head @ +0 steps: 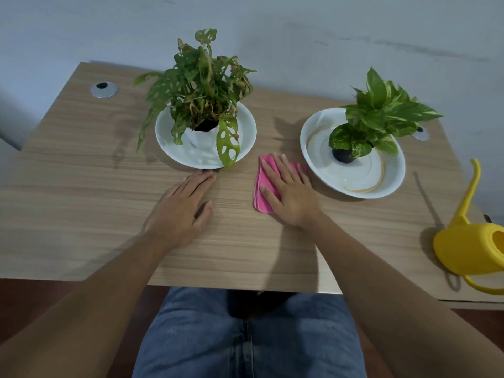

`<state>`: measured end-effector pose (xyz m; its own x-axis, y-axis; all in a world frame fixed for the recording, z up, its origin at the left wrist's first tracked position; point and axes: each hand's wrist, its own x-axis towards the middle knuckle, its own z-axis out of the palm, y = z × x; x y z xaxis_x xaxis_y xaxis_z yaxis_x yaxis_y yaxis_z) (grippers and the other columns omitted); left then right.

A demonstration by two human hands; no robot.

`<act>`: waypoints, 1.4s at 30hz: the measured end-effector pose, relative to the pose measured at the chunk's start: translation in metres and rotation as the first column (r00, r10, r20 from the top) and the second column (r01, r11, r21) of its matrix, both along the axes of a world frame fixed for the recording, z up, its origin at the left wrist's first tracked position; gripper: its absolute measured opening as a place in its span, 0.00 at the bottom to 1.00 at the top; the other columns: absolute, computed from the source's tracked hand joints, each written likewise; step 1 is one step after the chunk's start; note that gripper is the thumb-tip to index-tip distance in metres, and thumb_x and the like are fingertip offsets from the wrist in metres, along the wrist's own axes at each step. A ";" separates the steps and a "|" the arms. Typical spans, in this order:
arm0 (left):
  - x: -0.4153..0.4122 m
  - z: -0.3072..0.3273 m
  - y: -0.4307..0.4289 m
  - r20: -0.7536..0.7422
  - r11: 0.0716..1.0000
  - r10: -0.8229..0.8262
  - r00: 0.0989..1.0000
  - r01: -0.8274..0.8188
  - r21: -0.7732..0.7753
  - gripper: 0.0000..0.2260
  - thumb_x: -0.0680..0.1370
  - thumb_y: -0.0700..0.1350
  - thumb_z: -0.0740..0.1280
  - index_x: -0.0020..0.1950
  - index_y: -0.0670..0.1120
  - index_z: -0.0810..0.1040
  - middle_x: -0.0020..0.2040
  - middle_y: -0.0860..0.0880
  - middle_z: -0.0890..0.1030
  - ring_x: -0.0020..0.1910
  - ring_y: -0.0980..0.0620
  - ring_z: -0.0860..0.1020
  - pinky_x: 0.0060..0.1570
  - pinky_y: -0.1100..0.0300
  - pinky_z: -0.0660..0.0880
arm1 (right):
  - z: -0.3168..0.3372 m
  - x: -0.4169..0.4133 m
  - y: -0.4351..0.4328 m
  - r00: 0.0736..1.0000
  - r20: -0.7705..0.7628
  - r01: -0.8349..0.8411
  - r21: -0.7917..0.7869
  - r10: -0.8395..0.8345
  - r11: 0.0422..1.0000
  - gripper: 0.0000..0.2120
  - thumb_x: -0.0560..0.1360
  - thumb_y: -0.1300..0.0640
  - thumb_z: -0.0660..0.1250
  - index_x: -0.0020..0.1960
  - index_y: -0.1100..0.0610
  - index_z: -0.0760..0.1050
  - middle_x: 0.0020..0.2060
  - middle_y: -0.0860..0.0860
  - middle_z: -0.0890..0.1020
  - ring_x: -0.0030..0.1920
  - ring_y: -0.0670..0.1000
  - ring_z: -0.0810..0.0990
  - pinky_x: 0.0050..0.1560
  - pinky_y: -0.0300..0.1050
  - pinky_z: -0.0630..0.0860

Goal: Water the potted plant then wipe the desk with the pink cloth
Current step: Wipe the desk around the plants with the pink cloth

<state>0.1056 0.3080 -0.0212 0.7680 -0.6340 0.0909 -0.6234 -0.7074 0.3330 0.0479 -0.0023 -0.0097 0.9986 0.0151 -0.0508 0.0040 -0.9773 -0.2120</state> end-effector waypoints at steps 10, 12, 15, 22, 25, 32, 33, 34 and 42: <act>-0.002 -0.003 -0.001 0.018 1.000 0.003 1.000 -0.003 -0.005 0.30 0.87 0.55 0.56 0.90 0.49 0.60 0.90 0.55 0.59 0.88 0.56 0.56 0.88 0.49 0.53 | 0.010 -0.112 -0.082 0.998 -0.008 -0.067 -0.097 0.066 0.993 0.33 0.88 0.41 0.53 0.89 0.44 0.45 0.88 0.47 0.50 0.87 0.47 0.48 0.84 0.62 0.52; -0.002 -0.004 -0.001 0.025 1.000 0.000 1.000 0.000 -0.004 0.30 0.87 0.55 0.56 0.90 0.49 0.60 0.90 0.54 0.60 0.88 0.55 0.57 0.88 0.49 0.53 | 0.009 -0.113 -0.081 0.998 -0.012 -0.062 -0.111 0.061 0.992 0.33 0.88 0.41 0.52 0.89 0.45 0.45 0.88 0.48 0.49 0.87 0.48 0.48 0.84 0.62 0.52; -0.003 -0.005 -0.001 0.038 1.000 0.007 0.999 -0.007 -0.007 0.30 0.87 0.54 0.56 0.90 0.49 0.61 0.89 0.54 0.61 0.88 0.55 0.57 0.87 0.53 0.52 | 0.009 -0.107 -0.073 0.997 -0.020 -0.075 -0.101 0.073 0.992 0.32 0.89 0.42 0.53 0.89 0.44 0.44 0.88 0.47 0.47 0.88 0.49 0.46 0.84 0.61 0.51; -0.002 -0.005 -0.003 0.045 1.000 0.004 0.999 -0.004 -0.002 0.30 0.87 0.54 0.57 0.89 0.50 0.61 0.89 0.55 0.61 0.88 0.55 0.58 0.87 0.55 0.51 | 0.005 -0.015 -0.009 0.997 -0.051 0.064 -0.017 -0.065 0.998 0.31 0.87 0.33 0.43 0.86 0.35 0.36 0.88 0.44 0.41 0.87 0.48 0.38 0.85 0.61 0.43; -0.003 -0.003 -0.003 0.038 1.000 0.001 0.999 -0.001 -0.004 0.30 0.86 0.54 0.58 0.89 0.50 0.62 0.89 0.54 0.62 0.88 0.55 0.58 0.87 0.55 0.52 | 0.000 0.019 0.020 0.989 -0.078 0.126 0.009 -0.125 0.992 0.32 0.85 0.31 0.40 0.87 0.37 0.36 0.88 0.49 0.38 0.87 0.52 0.35 0.84 0.63 0.38; -0.003 -0.003 -0.001 0.025 1.000 -0.006 1.000 0.006 -0.002 0.30 0.87 0.55 0.56 0.89 0.49 0.61 0.89 0.54 0.61 0.88 0.55 0.57 0.87 0.51 0.53 | -0.002 -0.024 0.011 0.999 -0.011 0.032 0.007 -0.032 0.999 0.32 0.87 0.33 0.43 0.87 0.38 0.39 0.88 0.45 0.42 0.87 0.49 0.38 0.85 0.62 0.42; -0.003 -0.004 -0.001 0.023 1.000 -0.008 1.000 0.008 0.001 0.30 0.87 0.55 0.56 0.90 0.49 0.61 0.89 0.54 0.61 0.88 0.55 0.56 0.87 0.51 0.52 | -0.002 -0.039 0.001 1.000 -0.001 0.015 0.002 -0.015 1.000 0.31 0.88 0.34 0.45 0.87 0.37 0.39 0.88 0.44 0.43 0.87 0.48 0.38 0.85 0.62 0.43; -0.003 -0.004 -0.001 0.022 1.000 -0.011 1.000 0.010 0.004 0.30 0.87 0.55 0.55 0.90 0.50 0.60 0.89 0.54 0.60 0.89 0.55 0.56 0.87 0.52 0.52 | -0.001 -0.055 -0.011 1.000 0.004 0.006 0.000 -0.006 1.000 0.31 0.88 0.35 0.47 0.87 0.37 0.40 0.88 0.43 0.43 0.87 0.47 0.39 0.85 0.62 0.44; -0.005 -0.005 -0.002 0.030 1.000 0.003 1.000 -0.004 0.018 0.31 0.87 0.56 0.53 0.90 0.49 0.59 0.90 0.55 0.58 0.89 0.55 0.54 0.86 0.59 0.42 | 0.002 -0.166 -0.108 0.985 -0.017 0.170 -0.065 -0.171 0.983 0.31 0.88 0.38 0.50 0.87 0.36 0.42 0.88 0.42 0.47 0.87 0.45 0.42 0.84 0.65 0.47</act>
<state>0.1010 0.3060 -0.0258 0.7674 -0.6330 0.1025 -0.6304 -0.7154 0.3014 -0.1185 -0.1108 -0.0076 0.9849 -0.1590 -0.0688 -0.1677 -0.9746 -0.1485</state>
